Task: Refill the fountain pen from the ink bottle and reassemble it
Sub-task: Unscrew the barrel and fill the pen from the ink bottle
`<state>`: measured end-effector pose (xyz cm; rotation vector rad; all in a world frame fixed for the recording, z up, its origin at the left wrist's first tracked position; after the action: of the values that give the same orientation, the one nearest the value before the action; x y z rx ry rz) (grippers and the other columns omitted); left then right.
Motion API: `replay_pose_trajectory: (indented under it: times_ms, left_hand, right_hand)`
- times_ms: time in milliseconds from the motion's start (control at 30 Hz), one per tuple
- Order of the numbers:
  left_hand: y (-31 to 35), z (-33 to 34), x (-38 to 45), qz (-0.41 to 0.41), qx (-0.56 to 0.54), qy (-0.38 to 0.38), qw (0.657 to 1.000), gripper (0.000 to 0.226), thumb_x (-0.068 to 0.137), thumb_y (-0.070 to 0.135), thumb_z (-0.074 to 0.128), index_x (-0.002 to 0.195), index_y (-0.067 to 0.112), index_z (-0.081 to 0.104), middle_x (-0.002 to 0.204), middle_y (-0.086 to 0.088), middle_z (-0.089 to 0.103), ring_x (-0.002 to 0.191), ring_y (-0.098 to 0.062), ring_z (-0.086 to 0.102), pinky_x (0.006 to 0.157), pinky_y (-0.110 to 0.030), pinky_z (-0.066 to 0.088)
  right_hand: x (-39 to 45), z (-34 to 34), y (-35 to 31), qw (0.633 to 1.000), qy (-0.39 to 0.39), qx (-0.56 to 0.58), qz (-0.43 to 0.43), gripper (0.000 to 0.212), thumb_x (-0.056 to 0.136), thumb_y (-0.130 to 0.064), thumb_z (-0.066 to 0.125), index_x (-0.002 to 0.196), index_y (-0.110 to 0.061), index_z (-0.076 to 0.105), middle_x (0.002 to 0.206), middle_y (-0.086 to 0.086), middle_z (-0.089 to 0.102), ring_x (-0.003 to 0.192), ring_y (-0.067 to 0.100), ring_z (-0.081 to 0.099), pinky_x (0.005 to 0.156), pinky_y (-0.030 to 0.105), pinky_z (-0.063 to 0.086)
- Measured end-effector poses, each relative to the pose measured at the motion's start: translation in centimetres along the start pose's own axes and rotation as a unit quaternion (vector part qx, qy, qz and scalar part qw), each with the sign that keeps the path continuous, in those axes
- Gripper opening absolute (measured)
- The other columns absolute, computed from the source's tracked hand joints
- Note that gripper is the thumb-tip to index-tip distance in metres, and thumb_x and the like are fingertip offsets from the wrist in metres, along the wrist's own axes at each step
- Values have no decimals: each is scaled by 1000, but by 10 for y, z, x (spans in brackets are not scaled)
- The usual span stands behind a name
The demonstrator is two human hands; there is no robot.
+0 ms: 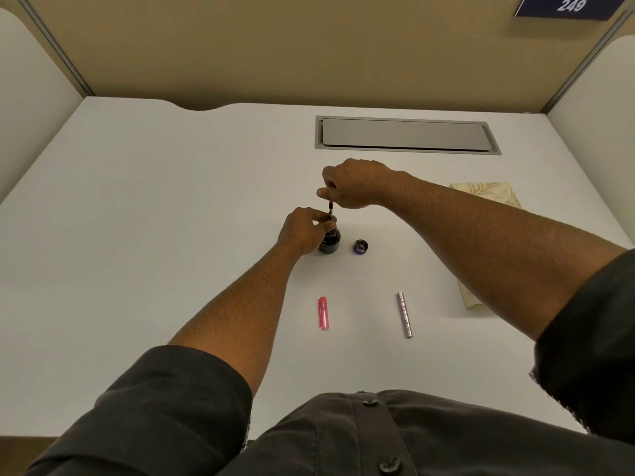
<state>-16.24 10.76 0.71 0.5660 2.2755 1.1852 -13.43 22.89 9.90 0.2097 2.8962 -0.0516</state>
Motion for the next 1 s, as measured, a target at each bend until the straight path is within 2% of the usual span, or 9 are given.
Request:
replay_pose_trajectory:
  times_ms: [133, 233, 400, 533, 633, 700, 800, 867, 1000]
  left_hand:
    - [-1, 1, 2, -2, 3, 6, 1000, 19, 86, 27, 69, 103, 21, 73, 120, -2, 65, 98, -12, 51, 79, -28, 38]
    - [-2, 1, 3, -2, 5, 7, 1000, 18, 85, 28, 69, 102, 22, 74, 120, -2, 65, 97, -11, 50, 78, -28, 38]
    - [-3, 2, 2, 0, 2, 8, 1000, 16, 85, 28, 69, 101, 24, 74, 117, -2, 67, 94, -12, 53, 76, -27, 39]
    - [-4, 1, 3, -5, 0, 7, 1000, 17, 86, 28, 69, 101, 24, 73, 116, -2, 67, 94, -13, 55, 75, -28, 40]
    - [-4, 1, 3, -3, -1, 6, 1000, 17, 86, 28, 69, 101, 24, 73, 115, -2, 67, 97, -14, 56, 77, -28, 40]
    - [-5, 1, 4, -4, -5, 7, 1000, 15, 85, 28, 70, 99, 24, 74, 116, -1, 67, 99, -14, 55, 78, -27, 39]
    - [-5, 1, 4, -3, -6, 5, 1000, 15, 85, 28, 70, 99, 25, 74, 117, 1, 66, 98, -11, 52, 79, -27, 38]
    - [-5, 1, 4, -2, -5, 4, 1000, 16, 85, 29, 70, 99, 25, 74, 117, 1, 66, 99, -12, 53, 78, -27, 39]
    - [-5, 1, 4, -3, -4, 4, 1000, 18, 84, 29, 70, 101, 24, 73, 118, 0, 65, 101, -15, 55, 78, -28, 40]
  right_hand:
    - [-1, -1, 1, 1000, -6, -3, -27, 10, 96, -28, 49, 98, -18, 48, 94, 4, 62, 81, 19, 57, 64, 32, 43]
    - [0, -1, 1, 999, -15, -11, -31, 8, 97, -25, 49, 95, -17, 48, 94, 4, 61, 81, 18, 54, 65, 32, 42]
    - [0, 1, -3, 1000, -12, -26, -12, 37, 101, -37, 38, 109, -9, 60, 91, 2, 55, 85, 19, 54, 72, 35, 46]
    - [1, 2, -2, 1000, 3, -15, 3, 45, 99, -52, 36, 98, -14, 61, 79, -1, 55, 81, 19, 55, 67, 35, 44]
    - [0, 0, -1, 1000, 3, 6, -6, 35, 96, -49, 44, 99, -17, 54, 81, -1, 54, 80, 18, 54, 63, 32, 41]
    - [0, 1, 0, 999, -9, 21, -25, 21, 95, -36, 50, 103, -17, 56, 91, 0, 58, 81, 17, 55, 63, 30, 40]
    - [1, 2, -1, 999, -23, 26, -41, 3, 94, -21, 52, 95, -18, 54, 93, 0, 59, 81, 16, 54, 63, 28, 40]
    - [2, 2, -2, 999, -24, 10, -30, 8, 96, -24, 51, 94, -17, 54, 93, 2, 59, 80, 16, 53, 65, 31, 42]
    - [2, 5, -4, 999, -22, -26, -5, 34, 100, -38, 41, 106, -12, 62, 91, 3, 57, 82, 18, 53, 66, 34, 42]
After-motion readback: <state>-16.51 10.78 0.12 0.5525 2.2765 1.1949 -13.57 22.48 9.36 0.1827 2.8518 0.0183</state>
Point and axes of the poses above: each hand's wrist, its own x-axis towards the middle knuckle, its own z-axis out of the palm, y = z × x, the point moved 3 cm from there along x, towards the middle knuckle
